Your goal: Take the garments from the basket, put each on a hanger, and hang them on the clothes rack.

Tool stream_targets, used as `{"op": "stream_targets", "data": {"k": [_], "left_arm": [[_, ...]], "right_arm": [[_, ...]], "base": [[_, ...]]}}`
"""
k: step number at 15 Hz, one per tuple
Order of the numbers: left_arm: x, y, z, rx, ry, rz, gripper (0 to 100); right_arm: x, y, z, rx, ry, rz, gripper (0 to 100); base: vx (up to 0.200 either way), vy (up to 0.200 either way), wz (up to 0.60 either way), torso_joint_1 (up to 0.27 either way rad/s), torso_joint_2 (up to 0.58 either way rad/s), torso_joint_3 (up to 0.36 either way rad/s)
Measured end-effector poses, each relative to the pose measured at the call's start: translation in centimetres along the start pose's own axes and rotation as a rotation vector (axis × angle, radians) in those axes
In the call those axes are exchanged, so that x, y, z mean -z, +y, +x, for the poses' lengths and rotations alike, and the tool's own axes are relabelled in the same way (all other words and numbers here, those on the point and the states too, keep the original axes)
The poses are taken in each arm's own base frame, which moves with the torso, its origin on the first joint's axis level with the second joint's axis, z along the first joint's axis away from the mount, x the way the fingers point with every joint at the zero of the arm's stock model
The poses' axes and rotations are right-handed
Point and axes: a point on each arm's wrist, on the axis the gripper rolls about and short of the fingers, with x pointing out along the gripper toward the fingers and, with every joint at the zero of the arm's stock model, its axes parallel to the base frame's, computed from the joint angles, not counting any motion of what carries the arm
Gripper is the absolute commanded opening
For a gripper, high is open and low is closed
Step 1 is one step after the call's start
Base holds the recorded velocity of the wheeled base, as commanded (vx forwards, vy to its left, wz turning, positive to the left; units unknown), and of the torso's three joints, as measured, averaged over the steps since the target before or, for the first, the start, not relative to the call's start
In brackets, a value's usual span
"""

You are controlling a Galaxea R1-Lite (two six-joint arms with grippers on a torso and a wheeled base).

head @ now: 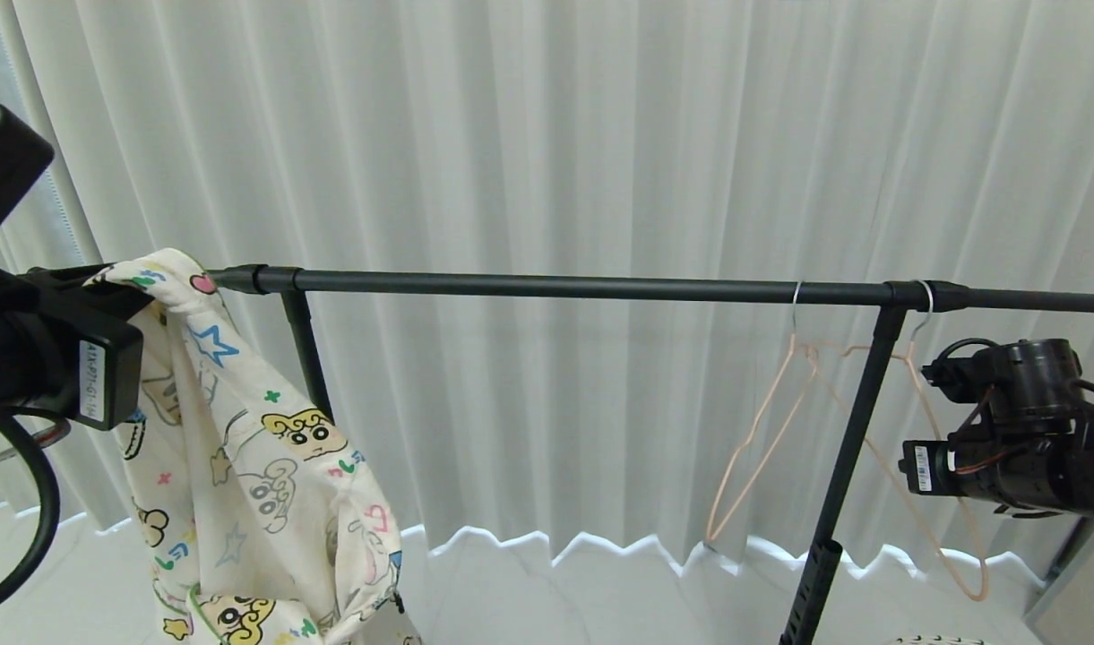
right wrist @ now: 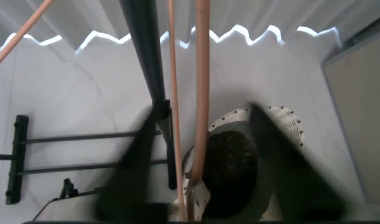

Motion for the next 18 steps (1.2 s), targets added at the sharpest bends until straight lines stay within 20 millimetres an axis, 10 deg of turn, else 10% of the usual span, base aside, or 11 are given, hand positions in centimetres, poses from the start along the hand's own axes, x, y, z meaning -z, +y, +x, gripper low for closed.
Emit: {"op": "stream_targets", "data": {"k": [18], "left_arm": [[0.1,0.0,-0.3,0.025,-0.016,0.001,0]], "right_arm": [[2.0,-0.8,-5.9,-0.025,-0.092,0.026,0]], "base": [[0.000,0.000,0.00,0.000,0.00,0.000]]}}
